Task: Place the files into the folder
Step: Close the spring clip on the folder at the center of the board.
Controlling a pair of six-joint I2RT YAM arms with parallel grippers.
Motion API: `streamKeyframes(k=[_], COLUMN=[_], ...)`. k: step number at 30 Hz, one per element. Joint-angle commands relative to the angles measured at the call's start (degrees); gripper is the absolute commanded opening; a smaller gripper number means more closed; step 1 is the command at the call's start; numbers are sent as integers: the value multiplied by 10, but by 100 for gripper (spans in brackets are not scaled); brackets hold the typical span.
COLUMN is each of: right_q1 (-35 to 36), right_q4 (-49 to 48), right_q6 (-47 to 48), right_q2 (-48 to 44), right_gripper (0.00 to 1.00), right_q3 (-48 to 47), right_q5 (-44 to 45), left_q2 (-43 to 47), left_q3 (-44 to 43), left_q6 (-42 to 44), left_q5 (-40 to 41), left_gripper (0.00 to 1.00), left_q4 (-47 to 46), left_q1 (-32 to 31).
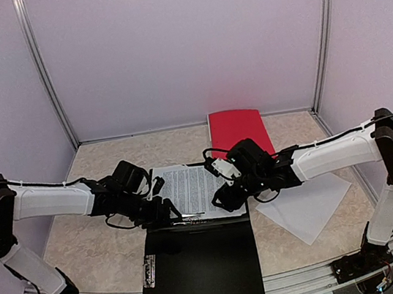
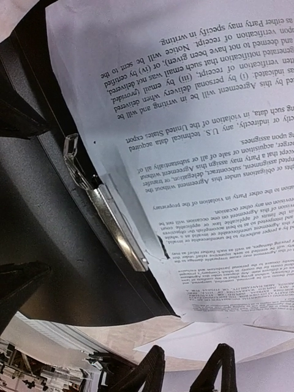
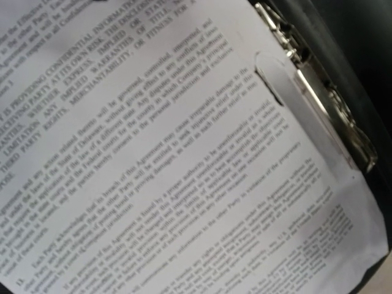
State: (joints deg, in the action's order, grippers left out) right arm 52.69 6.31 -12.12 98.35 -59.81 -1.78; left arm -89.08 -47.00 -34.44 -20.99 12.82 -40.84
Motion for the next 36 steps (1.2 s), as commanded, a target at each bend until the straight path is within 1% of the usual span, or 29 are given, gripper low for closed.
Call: streamKeyframes(k=[1,7,20,29,36], right_q1=[-4,-3,-6,-10,-11], right_q4=[-8,-6,27,33,43], right_q6=[-9,-6,62,87,100], right_q2=[0,16,93,111,119], right_gripper=[58,57,52,51,51], right_q3=[10,14,-16,-25,-36], right_q5=[-6,8,28,23,19], left_q2=[-24,-38,-21,-23,-48], left_q3=[-12,-16,-11,-11,-26], left_q6=[-4,-3,-11,-12,-16], left_q5=[-13,-18,-17,-16,-16], left_gripper=[66,66,67,68,68], left_q4=[-17,-19,-10,-8,-9], left_q1=[5,7,6,5,6])
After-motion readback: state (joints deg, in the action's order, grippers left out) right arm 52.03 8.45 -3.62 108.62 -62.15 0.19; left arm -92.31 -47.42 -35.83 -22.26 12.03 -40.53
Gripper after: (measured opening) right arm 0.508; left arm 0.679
